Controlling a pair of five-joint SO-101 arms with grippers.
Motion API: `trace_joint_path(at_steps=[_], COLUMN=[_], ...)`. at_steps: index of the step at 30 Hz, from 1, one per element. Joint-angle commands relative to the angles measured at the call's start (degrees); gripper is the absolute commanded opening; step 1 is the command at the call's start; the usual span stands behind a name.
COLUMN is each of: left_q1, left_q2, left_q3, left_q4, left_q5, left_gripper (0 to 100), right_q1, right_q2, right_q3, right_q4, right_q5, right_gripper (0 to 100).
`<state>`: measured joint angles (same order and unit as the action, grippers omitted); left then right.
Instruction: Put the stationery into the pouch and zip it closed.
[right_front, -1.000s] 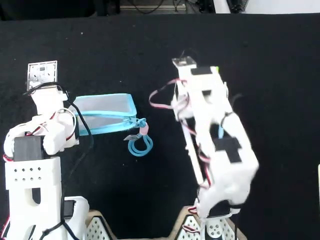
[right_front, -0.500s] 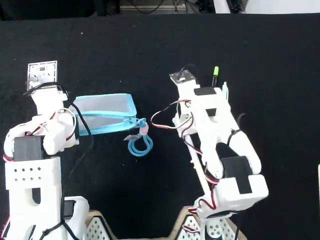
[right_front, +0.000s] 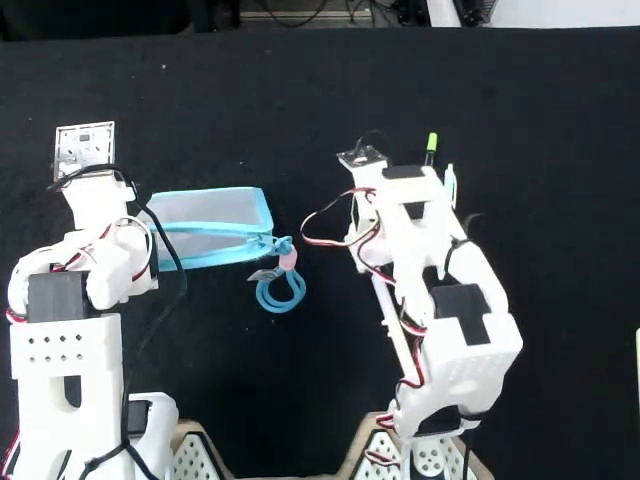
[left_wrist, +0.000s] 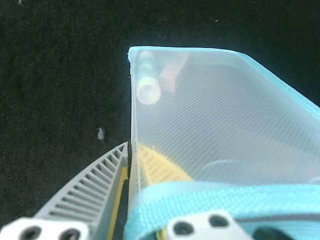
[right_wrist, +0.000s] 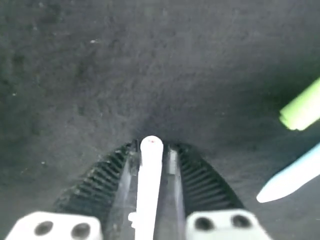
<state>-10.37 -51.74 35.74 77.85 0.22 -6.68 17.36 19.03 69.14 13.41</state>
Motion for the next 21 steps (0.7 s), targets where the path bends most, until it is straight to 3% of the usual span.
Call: trace_joint_path(at_steps=[1,9,13,21], left_q1=[-0.66,-0.66,-0.66,-0.66], left_q2=[0.00,0.00,0.00,0.00], left_q3=[-0.31,-0.31,-0.31,-0.31], left_q4=[-0.44,-0.44,-0.44,-0.44], left_q5=[0.62,0.62,0.62,0.62], left_gripper=[3,3,3,3], right_q1=[-1.05,-1.05,-1.14,-1.14], right_q2=[-4.62,-31.16,-45.49,-71.87], right_q3=[-1.54,-1.80,-1.54,-1.45], right_q4=[2.02,14.07,15.38,10.37], right_q5=[0.53,0.44,-0.09,-13.19], right_gripper=[1.1,1.0,1.1,1.1])
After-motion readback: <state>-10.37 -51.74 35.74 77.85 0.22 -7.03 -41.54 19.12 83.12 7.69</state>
